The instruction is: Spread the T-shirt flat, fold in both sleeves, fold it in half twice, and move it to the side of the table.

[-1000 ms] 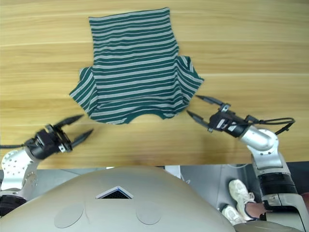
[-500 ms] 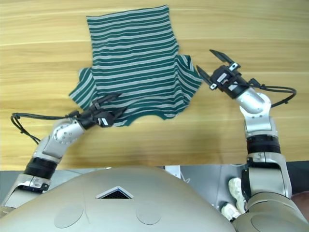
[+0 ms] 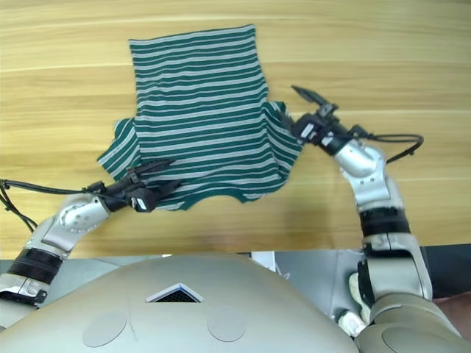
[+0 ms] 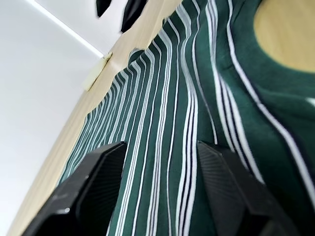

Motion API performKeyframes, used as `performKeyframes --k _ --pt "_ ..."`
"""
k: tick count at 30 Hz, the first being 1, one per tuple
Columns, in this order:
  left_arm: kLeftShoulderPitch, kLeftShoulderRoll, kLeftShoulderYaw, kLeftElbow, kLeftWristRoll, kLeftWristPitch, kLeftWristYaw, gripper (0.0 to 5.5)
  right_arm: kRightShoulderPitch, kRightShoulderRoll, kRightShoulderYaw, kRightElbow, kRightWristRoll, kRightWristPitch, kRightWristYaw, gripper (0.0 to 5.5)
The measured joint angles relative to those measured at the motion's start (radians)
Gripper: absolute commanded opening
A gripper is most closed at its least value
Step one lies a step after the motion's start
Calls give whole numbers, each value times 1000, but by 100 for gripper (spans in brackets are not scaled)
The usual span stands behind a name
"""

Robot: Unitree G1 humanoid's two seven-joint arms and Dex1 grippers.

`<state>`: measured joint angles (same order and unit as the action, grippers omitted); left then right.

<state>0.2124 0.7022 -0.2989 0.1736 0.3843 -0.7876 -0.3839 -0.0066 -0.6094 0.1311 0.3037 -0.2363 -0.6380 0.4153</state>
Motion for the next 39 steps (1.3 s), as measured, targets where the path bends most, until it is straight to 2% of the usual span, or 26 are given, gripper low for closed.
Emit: performKeyframes --k 5,13,20,26,33,36,39 --pt "13 13 1 -5 -8 1 0 270 69 33 39 -134 -35 67 -2 278" --pt "42 23 -10 -37 -15 4 0 270 32 28 35 71 -110 82 -118 278" --pt "70 24 -36 -72 -21 9 -1 270 28 -1 34 104 -105 58 -148 278" --pt "61 7 -57 -71 -22 9 -1 270 118 -9 30 -48 -3 66 -69 278" --pt "71 4 -63 -91 -16 16 2 270 155 -38 -56 -185 38 110 -59 278" --pt "115 1 -20 -163 4 51 26 270 152 -23 -45 -317 64 115 -34 278" --pt "143 -5 86 -269 -1 81 69 270 125 7 23 -391 50 123 9 278"
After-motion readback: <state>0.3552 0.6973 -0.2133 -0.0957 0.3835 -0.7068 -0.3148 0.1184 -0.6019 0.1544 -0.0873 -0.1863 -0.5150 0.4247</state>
